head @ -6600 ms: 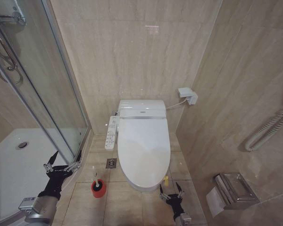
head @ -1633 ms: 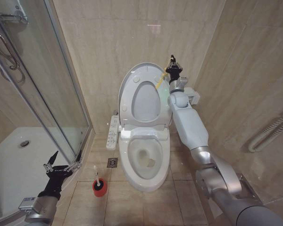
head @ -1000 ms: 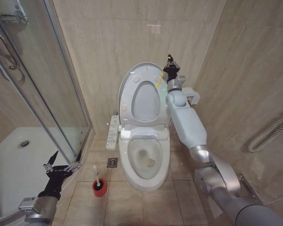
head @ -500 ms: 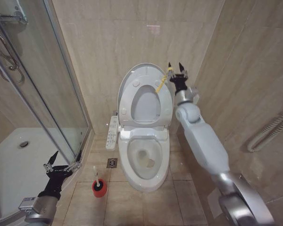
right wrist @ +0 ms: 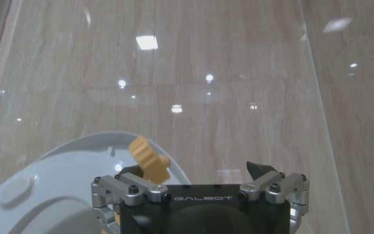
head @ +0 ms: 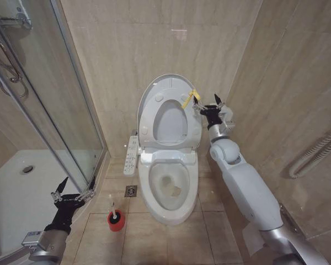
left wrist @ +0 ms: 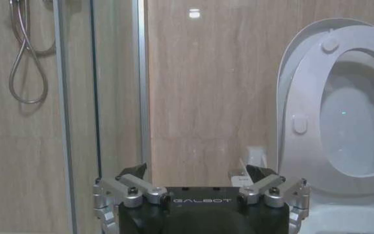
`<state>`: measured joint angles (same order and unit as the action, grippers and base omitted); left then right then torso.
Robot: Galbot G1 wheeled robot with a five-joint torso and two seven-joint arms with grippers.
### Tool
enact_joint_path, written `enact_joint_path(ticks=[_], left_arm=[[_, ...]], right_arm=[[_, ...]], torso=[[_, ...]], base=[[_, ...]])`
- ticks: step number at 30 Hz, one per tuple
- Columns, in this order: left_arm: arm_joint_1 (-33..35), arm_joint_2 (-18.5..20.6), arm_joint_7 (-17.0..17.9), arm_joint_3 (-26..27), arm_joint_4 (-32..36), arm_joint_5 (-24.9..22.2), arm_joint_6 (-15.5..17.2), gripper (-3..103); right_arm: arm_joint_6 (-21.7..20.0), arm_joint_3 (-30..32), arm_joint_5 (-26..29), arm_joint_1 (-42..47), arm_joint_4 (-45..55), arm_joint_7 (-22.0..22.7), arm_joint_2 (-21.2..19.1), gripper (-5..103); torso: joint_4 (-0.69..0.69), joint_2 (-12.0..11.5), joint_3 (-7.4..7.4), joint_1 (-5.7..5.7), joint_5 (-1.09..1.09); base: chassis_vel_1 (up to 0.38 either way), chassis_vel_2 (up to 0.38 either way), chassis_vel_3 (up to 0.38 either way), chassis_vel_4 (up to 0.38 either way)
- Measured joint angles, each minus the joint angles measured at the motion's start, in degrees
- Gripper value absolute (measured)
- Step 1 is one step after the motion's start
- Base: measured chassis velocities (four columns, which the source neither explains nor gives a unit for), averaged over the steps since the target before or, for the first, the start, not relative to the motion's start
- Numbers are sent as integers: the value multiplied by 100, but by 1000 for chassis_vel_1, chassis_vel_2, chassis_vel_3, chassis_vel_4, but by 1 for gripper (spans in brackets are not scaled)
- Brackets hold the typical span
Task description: Open the toilet lid, clean the toilet bowl with a toilet brush, close the toilet lid, and flush.
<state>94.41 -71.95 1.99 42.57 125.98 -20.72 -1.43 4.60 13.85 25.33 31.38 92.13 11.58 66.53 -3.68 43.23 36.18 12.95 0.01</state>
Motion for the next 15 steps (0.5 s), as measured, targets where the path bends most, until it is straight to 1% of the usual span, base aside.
enact_joint_path(ticks=[5, 8, 10, 15], left_arm=[[0, 0, 0, 0, 0, 0, 0, 100], [0, 0, 0, 0, 0, 0, 0, 100], [0, 0, 0, 0, 0, 0, 0, 100], [1, 0, 0, 0, 0, 0, 0, 100]], right_arm=[[-76, -19, 29, 151, 169, 1, -98, 100], [-124, -8, 67, 254, 273, 5, -144, 100], [-149, 23, 79, 395, 381, 7, -188, 100], [-111, 152, 7, 940, 600, 7, -235, 100]], torso=[[3, 0, 0, 0, -1], [2, 0, 0, 0, -1], [0, 0, 0, 0, -1], [0, 0, 0, 0, 0]], base=[[0, 0, 0, 0], [0, 0, 0, 0], [0, 0, 0, 0], [0, 0, 0, 0]])
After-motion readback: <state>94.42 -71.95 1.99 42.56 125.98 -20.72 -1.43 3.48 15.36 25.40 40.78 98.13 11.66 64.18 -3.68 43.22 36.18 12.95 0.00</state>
